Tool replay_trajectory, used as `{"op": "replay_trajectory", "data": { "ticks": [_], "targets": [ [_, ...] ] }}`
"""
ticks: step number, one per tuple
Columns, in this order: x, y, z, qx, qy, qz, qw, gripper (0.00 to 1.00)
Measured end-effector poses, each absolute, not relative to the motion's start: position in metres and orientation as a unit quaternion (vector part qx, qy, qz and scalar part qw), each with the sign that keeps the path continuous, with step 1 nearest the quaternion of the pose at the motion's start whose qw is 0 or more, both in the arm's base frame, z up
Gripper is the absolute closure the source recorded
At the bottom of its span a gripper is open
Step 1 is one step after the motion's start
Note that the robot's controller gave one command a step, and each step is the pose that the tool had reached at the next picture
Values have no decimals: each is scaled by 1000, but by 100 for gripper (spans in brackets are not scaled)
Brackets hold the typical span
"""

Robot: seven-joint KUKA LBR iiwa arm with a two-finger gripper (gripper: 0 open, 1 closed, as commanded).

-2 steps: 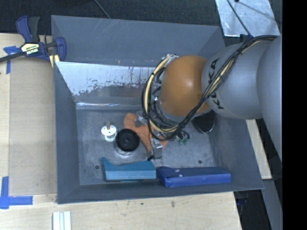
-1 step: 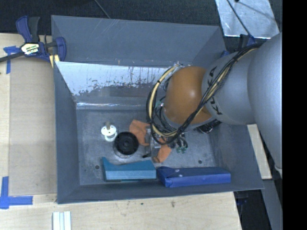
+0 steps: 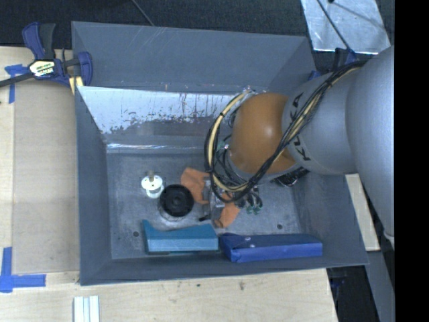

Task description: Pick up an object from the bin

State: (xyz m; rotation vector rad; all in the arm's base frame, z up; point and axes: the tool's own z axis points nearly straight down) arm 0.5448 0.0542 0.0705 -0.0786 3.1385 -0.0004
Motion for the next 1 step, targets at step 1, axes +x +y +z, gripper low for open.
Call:
{"op": "replay_trajectory", "data": {
  "ticks": [1],
  "targets": [
    [564, 50, 196, -37, 999, 0, 2, 100]
  ]
}}
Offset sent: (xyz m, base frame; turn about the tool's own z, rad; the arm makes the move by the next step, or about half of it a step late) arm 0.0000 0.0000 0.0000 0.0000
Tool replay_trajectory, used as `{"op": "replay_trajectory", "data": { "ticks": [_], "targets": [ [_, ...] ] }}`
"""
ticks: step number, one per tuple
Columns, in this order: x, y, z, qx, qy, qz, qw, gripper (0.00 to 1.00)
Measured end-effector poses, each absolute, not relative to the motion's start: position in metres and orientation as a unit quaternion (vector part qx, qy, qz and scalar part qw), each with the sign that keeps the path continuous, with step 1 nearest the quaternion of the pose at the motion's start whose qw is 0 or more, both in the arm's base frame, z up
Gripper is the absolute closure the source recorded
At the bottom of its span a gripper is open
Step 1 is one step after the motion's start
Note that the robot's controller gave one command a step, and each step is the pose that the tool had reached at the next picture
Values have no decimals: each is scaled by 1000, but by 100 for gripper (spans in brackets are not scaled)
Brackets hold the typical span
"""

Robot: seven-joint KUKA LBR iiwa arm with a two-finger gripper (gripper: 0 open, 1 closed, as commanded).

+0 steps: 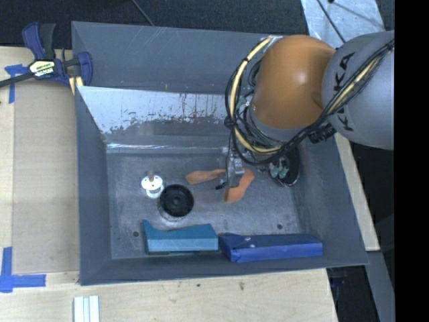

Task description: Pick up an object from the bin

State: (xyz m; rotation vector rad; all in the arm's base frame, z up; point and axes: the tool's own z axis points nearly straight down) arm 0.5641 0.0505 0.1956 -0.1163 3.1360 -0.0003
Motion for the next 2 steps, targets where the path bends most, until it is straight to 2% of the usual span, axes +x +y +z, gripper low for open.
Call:
{"op": "replay_trajectory", "data": {
  "ticks": [1, 2],
  "targets": [
    [564, 51, 196, -37, 999, 0, 2, 100],
    [563, 56, 243, -36, 999, 0, -2, 100]
  ]
}}
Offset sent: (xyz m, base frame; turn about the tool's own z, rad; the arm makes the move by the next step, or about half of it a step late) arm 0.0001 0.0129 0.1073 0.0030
